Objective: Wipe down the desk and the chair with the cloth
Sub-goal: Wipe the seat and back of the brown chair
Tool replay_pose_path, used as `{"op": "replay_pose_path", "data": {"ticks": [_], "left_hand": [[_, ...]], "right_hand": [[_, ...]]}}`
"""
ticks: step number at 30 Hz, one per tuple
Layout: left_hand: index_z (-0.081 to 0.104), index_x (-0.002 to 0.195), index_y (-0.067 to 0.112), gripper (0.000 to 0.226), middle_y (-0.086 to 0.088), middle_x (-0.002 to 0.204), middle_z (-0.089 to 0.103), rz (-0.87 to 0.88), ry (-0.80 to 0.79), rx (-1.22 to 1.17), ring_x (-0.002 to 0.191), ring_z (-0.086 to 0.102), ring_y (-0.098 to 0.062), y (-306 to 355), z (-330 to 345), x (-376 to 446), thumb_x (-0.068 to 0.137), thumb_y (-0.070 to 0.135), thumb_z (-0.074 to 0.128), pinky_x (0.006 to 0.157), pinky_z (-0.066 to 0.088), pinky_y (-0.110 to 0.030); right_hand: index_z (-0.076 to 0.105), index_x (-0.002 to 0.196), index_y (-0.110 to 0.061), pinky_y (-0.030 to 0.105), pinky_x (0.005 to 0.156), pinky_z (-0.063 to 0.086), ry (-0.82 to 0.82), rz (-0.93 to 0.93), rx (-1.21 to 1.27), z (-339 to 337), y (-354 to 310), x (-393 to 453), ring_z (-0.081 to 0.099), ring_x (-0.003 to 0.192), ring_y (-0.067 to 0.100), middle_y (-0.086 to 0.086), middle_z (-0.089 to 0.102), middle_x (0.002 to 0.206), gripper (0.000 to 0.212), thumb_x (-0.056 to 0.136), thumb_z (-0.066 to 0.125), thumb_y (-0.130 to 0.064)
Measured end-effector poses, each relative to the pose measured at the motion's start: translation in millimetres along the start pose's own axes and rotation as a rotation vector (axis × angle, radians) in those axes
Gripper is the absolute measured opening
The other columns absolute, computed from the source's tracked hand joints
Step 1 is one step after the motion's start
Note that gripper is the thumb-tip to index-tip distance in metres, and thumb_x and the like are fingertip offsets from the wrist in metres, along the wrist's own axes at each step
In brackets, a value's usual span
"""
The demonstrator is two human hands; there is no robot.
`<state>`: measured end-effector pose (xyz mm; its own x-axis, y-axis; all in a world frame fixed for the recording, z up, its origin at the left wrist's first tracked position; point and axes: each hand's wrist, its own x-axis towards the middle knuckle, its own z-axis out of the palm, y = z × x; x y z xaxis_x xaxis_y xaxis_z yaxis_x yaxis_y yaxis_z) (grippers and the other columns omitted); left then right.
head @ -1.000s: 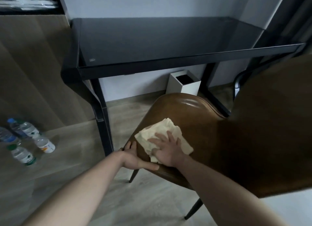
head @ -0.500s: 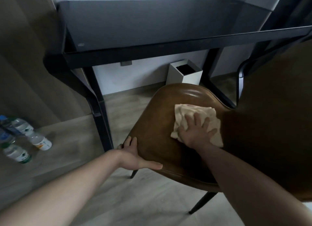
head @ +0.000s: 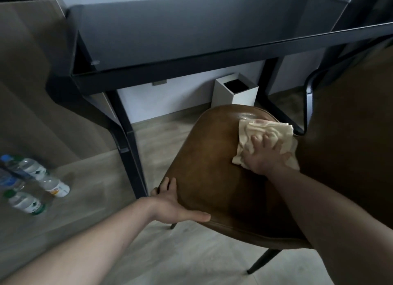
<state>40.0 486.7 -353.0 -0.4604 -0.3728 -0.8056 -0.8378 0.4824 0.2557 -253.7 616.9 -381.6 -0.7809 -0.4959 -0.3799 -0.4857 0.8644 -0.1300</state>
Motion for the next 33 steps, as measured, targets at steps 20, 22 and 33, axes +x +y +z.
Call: {"op": "replay_pose_path", "data": {"ticks": [20, 22, 33], "left_hand": [[-0.023, 0.166, 0.022, 0.172, 0.002, 0.174, -0.028, 0.014, 0.008, -0.027, 0.164, -0.013, -0.025, 7.9, -4.1, -17.1, 0.046, 0.103, 0.071, 0.133, 0.005, -0.048], [-0.023, 0.165, 0.023, 0.174, 0.001, 0.175, -0.028, 0.005, 0.010, -0.002, 0.164, -0.013, -0.029, 6.5, -4.0, -13.2, 0.043, 0.105, 0.069, 0.133, 0.006, -0.049], [-0.025, 0.165, 0.028, 0.175, 0.007, 0.173, -0.030, 0.002, 0.016, -0.015, 0.162, -0.017, -0.037, 2.8, -5.0, 8.5, 0.040, 0.104, 0.071, 0.131, 0.009, -0.054]], "right_hand": [[-0.014, 0.165, -0.049, 0.078, 0.120, -0.008, -0.133, -0.074, -0.004, 47.1, -8.2, -104.5, -0.033, 0.155, 0.049, -0.005, -0.029, 0.174, 0.084, 0.101, 0.033, -0.076], [-0.014, 0.165, -0.049, 0.079, 0.119, -0.008, -0.142, -0.070, 0.040, 38.3, -13.8, -82.4, -0.034, 0.154, 0.048, -0.006, -0.030, 0.174, 0.084, 0.101, 0.034, -0.075], [-0.004, 0.166, -0.055, 0.081, 0.116, -0.009, 0.006, -0.070, 0.014, 3.3, -41.7, 25.6, -0.028, 0.158, 0.045, -0.008, -0.018, 0.178, 0.083, 0.096, 0.032, -0.082]]}}
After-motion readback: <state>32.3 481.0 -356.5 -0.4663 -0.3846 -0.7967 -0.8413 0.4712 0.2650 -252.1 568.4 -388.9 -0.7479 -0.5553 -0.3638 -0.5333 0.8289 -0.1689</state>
